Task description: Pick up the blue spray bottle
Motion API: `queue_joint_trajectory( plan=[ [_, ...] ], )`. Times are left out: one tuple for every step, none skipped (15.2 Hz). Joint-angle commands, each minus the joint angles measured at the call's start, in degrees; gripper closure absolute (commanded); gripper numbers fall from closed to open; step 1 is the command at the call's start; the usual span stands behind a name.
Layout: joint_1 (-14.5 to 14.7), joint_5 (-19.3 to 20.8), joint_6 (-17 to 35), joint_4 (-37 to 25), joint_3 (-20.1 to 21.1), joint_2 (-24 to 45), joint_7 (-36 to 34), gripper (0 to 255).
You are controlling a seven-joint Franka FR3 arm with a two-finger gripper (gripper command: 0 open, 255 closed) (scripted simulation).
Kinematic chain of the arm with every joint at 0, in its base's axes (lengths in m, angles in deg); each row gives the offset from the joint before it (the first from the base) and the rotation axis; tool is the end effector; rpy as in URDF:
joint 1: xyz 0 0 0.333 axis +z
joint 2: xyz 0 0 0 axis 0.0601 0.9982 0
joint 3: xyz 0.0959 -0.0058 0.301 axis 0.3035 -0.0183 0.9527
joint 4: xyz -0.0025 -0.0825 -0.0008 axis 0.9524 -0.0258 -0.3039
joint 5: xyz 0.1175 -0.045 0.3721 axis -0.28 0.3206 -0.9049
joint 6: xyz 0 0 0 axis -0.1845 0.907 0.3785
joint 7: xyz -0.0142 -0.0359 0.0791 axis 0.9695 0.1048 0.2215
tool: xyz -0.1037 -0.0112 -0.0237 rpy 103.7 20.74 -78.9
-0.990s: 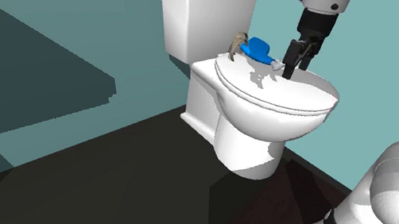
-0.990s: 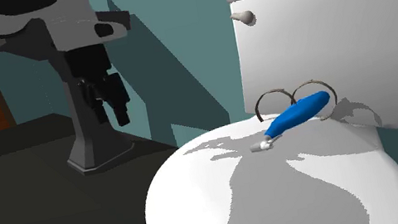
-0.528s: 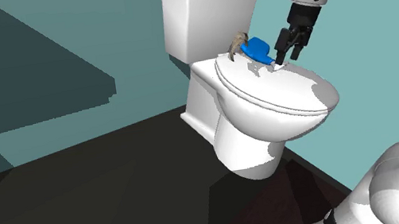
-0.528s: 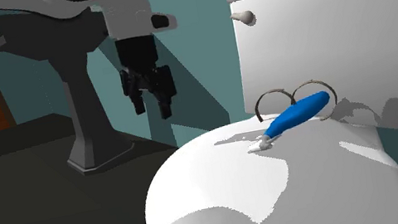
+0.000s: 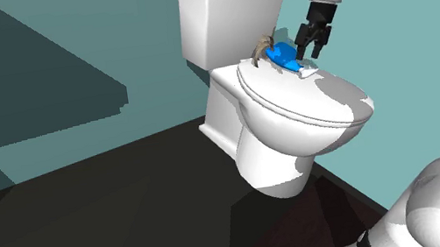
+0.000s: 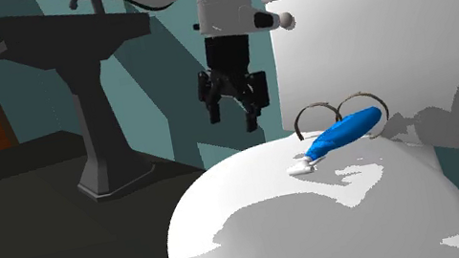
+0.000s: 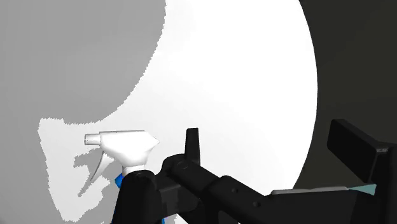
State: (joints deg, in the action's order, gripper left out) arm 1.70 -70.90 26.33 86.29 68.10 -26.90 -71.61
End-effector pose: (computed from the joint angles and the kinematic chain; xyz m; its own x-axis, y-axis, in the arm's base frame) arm 0.4615 -0.1996 0.5898 0.9945 -0.0774 -0.0708 -0.0820 -0.9945 -0.0645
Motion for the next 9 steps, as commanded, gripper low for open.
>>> queue_joint_trajectory(
  plan=[
    [-0.73, -2.19, -0.88, -4.66, -1.83, 5.36, 2.48, 0],
    [-1.28, -3.44, -1.76, -7.53, -2.69, 8.22, 3.78, 0],
    [-1.97, -4.76, -2.75, -10.54, -3.46, 11.16, 5.06, 0],
    [-2.80, -6.16, -3.86, -13.72, -4.14, 14.18, 6.31, 0],
    [-3.75, -7.61, -5.12, -17.07, -4.73, 17.28, 7.51, 0],
    [-4.89, -9.11, -6.51, -20.64, -5.20, 20.47, 8.64, 0],
    [-6.20, -10.64, -8.06, -24.45, -5.54, 23.76, 9.67, 0],
    [-7.66, -12.20, -9.79, -28.56, -5.79, 27.17, 10.59, 0],
    [-9.33, -13.79, -11.72, -33.05, -5.88, 30.73, 11.36, 0]
  ],
)
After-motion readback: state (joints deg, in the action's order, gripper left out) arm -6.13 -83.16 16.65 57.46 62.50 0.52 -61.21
